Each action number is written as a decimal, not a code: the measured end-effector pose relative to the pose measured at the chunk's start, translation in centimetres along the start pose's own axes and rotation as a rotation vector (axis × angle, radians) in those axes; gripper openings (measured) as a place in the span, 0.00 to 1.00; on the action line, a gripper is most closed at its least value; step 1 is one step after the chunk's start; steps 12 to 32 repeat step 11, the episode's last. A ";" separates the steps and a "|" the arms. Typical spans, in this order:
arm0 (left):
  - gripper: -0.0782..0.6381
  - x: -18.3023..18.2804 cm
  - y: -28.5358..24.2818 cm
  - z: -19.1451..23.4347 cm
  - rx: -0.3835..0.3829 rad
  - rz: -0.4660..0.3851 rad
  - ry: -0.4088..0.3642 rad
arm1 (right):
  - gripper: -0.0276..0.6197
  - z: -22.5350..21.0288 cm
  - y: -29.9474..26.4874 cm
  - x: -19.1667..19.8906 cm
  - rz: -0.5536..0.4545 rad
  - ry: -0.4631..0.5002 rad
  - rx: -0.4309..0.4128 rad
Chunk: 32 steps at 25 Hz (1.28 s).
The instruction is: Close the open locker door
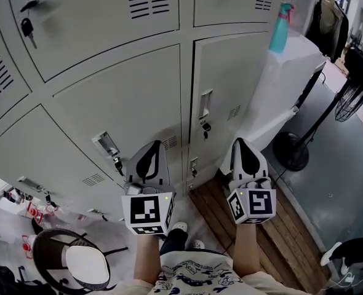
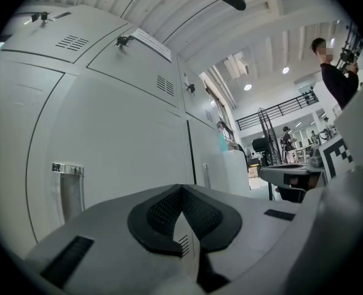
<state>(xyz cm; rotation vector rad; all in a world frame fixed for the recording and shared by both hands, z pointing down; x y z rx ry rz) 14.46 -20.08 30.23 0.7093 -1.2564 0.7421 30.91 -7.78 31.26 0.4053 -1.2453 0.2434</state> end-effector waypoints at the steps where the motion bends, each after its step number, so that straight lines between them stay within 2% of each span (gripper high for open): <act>1: 0.11 0.0 0.0 0.1 -0.001 0.000 0.000 | 0.04 0.0 0.0 0.0 0.001 0.000 -0.001; 32: 0.11 0.2 0.1 0.6 -0.013 -0.001 0.006 | 0.04 0.3 -0.2 0.3 0.004 -0.011 -0.003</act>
Point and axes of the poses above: the fingertips, and each gripper's own axes: y backward along the fingers, z to its left, x out of its underside, the point moved 2 cm from there along y, backward along the fingers, and after that the axes turned 15 degrees about y, right-handed, at the moved point
